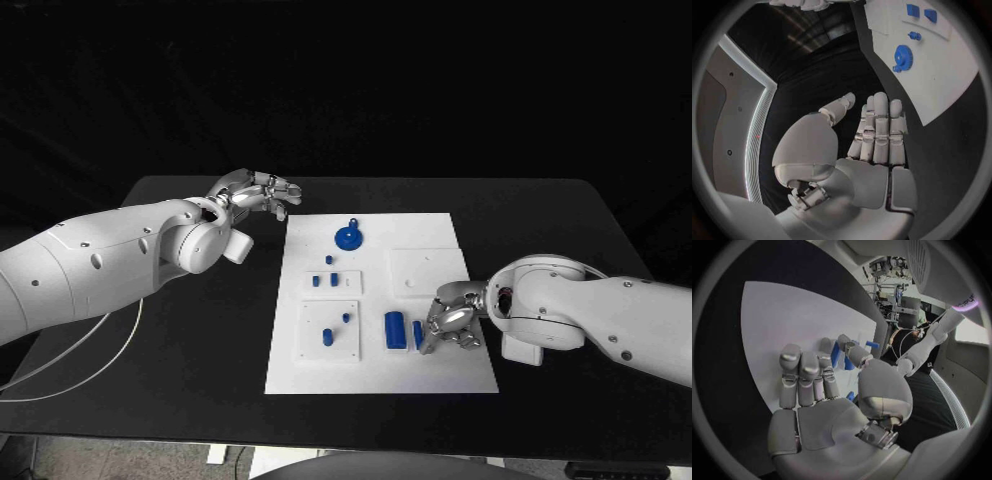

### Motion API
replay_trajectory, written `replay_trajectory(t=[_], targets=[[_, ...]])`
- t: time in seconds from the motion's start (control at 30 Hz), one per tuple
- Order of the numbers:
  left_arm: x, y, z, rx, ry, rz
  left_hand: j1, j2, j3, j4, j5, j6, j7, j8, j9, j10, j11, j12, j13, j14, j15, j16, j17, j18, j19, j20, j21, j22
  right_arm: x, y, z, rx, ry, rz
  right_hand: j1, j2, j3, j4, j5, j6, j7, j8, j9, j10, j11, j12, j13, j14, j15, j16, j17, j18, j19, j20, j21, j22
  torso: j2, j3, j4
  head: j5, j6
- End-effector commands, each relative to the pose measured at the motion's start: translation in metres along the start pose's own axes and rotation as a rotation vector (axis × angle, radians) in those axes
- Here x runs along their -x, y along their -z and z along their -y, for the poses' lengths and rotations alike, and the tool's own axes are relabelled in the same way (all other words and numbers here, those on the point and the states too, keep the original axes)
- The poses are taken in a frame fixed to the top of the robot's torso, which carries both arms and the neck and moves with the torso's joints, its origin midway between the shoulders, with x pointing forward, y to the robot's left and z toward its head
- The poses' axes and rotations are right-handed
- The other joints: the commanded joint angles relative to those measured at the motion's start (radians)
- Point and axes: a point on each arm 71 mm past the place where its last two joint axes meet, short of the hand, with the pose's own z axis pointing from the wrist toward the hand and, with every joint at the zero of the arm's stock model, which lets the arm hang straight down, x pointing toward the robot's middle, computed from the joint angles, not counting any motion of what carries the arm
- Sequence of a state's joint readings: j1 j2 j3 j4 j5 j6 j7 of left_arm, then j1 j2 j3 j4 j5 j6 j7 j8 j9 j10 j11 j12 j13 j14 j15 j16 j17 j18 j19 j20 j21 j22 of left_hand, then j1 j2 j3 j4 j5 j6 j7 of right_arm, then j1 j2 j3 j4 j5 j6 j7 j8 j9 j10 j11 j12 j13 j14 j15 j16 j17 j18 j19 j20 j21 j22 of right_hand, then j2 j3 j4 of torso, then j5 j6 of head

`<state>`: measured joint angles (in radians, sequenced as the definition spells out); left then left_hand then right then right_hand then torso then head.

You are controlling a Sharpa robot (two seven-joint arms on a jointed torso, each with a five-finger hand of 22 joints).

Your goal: Assemble the parts on the task board

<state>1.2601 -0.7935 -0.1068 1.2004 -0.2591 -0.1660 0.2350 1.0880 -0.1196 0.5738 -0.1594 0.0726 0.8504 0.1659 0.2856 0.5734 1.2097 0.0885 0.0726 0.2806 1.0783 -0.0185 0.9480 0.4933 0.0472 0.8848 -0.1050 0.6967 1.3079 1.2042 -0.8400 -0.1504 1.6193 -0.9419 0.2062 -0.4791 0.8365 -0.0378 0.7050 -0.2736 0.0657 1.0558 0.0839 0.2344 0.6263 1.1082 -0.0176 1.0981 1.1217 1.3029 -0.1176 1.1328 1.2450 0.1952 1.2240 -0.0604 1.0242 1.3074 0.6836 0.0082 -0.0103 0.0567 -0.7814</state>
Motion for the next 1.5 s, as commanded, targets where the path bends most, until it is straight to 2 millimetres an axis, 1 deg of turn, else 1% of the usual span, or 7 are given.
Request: replay_trajectory(t=[0.03,0.17,0.87,0.97,1.07,1.23,1.5], targets=[[-0.002,0.0,0.001,-0.008,-0.001,-0.018,-0.007,0.001,0.001,0.006,-0.001,-0.007,0.0,0.006,0.002,-0.002,0.007,0.003,0.001,-0.004,0.006,-0.005,0.001,0.012,0.0,-0.005,-0.007,0.007,-0.018,-0.01,0.013,-0.08,0.018,-0.025,-0.009,-0.014,-0.004,-0.014,0.028,-0.016,0.014,-0.009,0.0,0.005,0.005,-0.004,0.002,0.008,0.002,-0.002,0.001,0.067,0.003,0.007,0.007,0.009,0.0,0.0005,-0.001,0.001,-0.001],[-0.003,0.0,0.001,-0.008,-0.001,-0.019,-0.007,0.001,0.001,0.006,-0.001,-0.007,0.0,0.006,0.002,-0.002,0.007,0.003,0.001,-0.004,0.006,-0.005,0.001,0.012,0.0,-0.005,-0.007,0.007,-0.018,-0.01,0.013,-0.076,0.017,-0.023,0.01,-0.037,-0.012,-0.017,0.048,-0.018,0.014,-0.009,-0.001,0.004,0.006,-0.004,0.003,0.007,0.002,-0.003,0.001,0.067,0.003,0.005,0.008,0.01,0.0,0.0001,-0.0011,0.0,0.0],[-0.002,0.0,0.001,-0.009,-0.002,-0.015,-0.007,0.001,0.001,0.005,-0.001,-0.007,0.0,0.006,0.001,-0.002,0.007,0.003,0.001,-0.004,0.006,-0.005,0.002,0.012,0.001,-0.005,-0.007,0.008,-0.017,-0.004,0.021,-0.046,-0.028,-0.031,0.003,-0.096,-0.067,-0.013,0.123,-0.03,0.019,-0.013,-0.004,-0.006,0.01,-0.008,0.005,0.0,0.006,-0.01,-0.001,0.067,-0.002,0.007,0.003,0.007,0.0,-0.0003,-0.0001,-0.005,0.002],[-0.002,0.0,0.001,-0.011,-0.003,-0.012,-0.007,0.0,0.001,0.006,-0.001,-0.007,0.0,0.006,0.001,-0.002,0.007,0.003,0.001,-0.004,0.006,-0.005,0.002,0.012,0.001,-0.005,-0.008,0.008,-0.016,0.0,0.023,-0.016,-0.044,-0.039,-0.016,-0.113,-0.118,-0.017,0.091,-0.051,0.025,-0.022,-0.007,-0.018,0.016,-0.01,0.008,-0.01,0.01,-0.012,0.001,0.067,-0.011,0.006,0.0,0.008,-0.001,-0.0003,0.0001,-0.005,0.004],[-0.001,-0.001,0.001,-0.012,-0.003,-0.01,-0.007,0.0,0.0,0.006,-0.001,-0.007,0.0,0.006,0.001,-0.002,0.008,0.003,0.001,-0.004,0.006,-0.005,0.002,0.011,0.001,-0.005,-0.008,0.008,-0.011,0.003,0.023,0.003,-0.059,-0.038,-0.035,-0.119,-0.177,-0.016,-0.007,-0.069,0.031,-0.029,-0.007,-0.032,0.021,-0.009,0.011,-0.021,0.015,-0.014,0.003,0.067,-0.024,0.004,-0.006,0.008,-0.001,-0.0003,-0.0002,-0.005,0.008],[0.0,-0.001,0.001,-0.013,0.0,-0.004,-0.008,-0.001,0.0,0.006,-0.002,-0.007,0.0,0.006,0.001,-0.002,0.008,0.003,0.001,-0.004,0.006,-0.005,0.002,0.011,0.001,-0.005,-0.008,0.008,0.006,0.013,0.021,0.029,-0.071,-0.018,-0.054,-0.108,-0.295,-0.02,-0.016,-0.109,0.039,-0.044,-0.008,-0.062,0.03,-0.011,0.014,-0.046,0.023,-0.022,0.006,0.067,-0.055,-0.002,-0.025,0.005,-0.002,-0.0002,-0.0001,-0.006,0.019],[0.002,-0.003,0.001,-0.013,0.012,0.01,-0.009,-0.002,-0.001,0.007,-0.002,-0.007,0.0,0.006,0.001,-0.002,0.008,0.003,0.001,-0.005,0.007,-0.006,0.002,0.011,0.0,-0.005,-0.008,0.009,0.052,0.028,0.024,0.072,-0.109,0.094,-0.052,-0.11,-0.355,-0.018,-0.016,-0.117,0.042,-0.046,-0.006,-0.071,0.031,-0.011,0.013,-0.055,0.024,-0.024,0.007,0.067,-0.063,-0.005,-0.035,0.001,-0.009,-0.0031,-0.0014,-0.011,0.046]])
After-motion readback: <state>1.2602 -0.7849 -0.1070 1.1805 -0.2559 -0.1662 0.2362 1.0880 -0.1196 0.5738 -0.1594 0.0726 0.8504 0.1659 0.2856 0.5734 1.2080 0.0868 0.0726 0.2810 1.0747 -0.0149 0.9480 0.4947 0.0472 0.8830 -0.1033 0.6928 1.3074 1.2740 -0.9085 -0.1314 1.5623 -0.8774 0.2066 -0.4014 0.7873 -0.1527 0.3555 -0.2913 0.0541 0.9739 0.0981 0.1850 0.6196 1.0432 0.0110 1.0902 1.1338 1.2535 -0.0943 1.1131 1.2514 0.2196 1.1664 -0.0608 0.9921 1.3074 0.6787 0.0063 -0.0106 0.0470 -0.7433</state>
